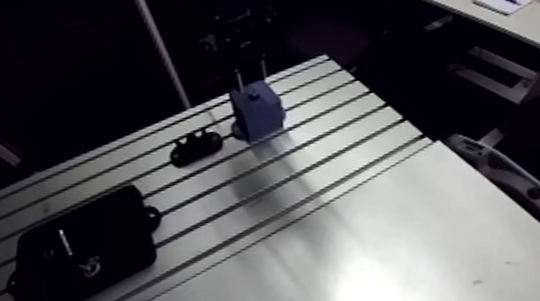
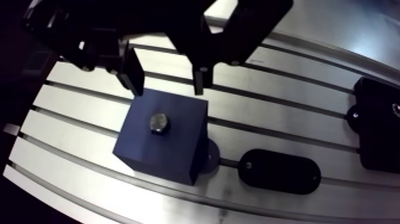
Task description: Pick up the M10 bolt and insert it into the hex recess until seated.
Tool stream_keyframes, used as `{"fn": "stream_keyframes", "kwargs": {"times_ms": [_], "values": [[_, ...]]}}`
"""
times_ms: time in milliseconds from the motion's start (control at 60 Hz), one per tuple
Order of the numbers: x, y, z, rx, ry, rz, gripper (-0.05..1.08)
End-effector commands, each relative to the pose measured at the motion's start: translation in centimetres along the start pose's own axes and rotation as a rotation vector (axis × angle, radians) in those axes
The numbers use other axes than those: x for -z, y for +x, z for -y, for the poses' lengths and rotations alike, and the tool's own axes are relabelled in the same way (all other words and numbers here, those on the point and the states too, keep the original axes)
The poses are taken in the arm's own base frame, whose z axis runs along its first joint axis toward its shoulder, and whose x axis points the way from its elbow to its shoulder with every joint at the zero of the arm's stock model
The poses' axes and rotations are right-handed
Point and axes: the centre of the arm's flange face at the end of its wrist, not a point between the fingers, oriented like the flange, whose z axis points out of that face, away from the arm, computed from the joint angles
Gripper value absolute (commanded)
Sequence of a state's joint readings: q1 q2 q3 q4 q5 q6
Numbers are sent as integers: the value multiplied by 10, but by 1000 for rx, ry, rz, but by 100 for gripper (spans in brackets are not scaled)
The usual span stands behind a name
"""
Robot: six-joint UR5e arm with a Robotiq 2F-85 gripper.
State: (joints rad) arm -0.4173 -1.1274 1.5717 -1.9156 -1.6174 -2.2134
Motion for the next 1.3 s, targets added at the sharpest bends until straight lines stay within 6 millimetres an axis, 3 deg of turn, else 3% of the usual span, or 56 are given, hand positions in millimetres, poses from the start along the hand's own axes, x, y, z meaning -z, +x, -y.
{"fn": "stream_keyframes", "kwargs": {"times_ms": [17,167,383,1300], "values": [[0,-10,-8,-84,32,-24,68],[-1,-9,-8,-147,31,-29,83],[-1,-7,-7,-153,22,-45,93],[-14,-5,-6,-169,7,-43,97]]}}
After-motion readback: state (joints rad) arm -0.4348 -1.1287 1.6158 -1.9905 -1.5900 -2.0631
